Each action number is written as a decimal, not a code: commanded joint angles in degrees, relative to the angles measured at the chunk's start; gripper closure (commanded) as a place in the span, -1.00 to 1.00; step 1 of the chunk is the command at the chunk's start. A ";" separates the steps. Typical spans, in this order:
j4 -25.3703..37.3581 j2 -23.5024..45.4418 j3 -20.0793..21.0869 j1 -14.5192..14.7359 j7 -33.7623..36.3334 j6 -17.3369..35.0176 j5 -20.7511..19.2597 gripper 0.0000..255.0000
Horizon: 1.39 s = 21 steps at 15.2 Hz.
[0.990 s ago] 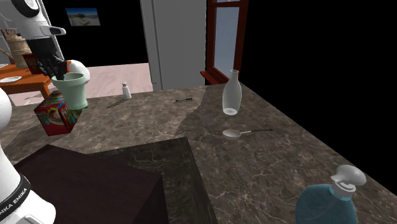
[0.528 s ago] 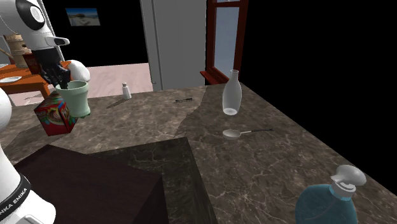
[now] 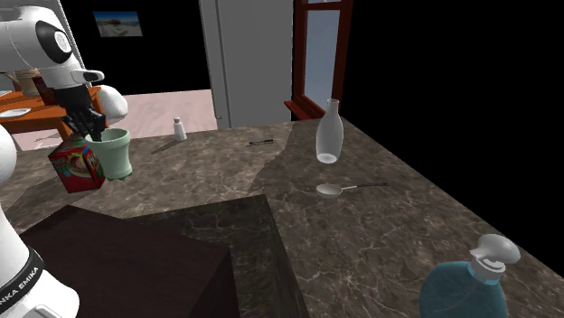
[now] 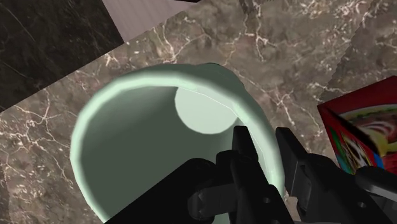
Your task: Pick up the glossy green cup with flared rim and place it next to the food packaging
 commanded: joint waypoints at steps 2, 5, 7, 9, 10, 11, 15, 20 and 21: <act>-0.33 2.01 -0.18 -0.01 0.86 2.27 -1.13 1.00; -0.62 4.11 -0.42 0.07 1.86 4.51 -2.39 1.00; -0.73 5.56 -0.65 0.16 2.58 5.97 -3.30 1.00; -0.79 7.05 -0.92 0.29 3.33 7.41 -4.25 1.00; -0.80 7.81 -1.08 0.36 3.72 8.12 -4.75 1.00; -0.80 8.57 -1.26 0.46 4.11 8.83 -5.25 1.00; -0.68 11.09 -1.94 0.85 5.41 11.06 -6.91 1.00; -0.68 11.09 -1.95 0.85 5.41 11.06 -6.91 1.00; -0.68 11.09 -1.95 0.85 5.41 11.06 -6.91 1.00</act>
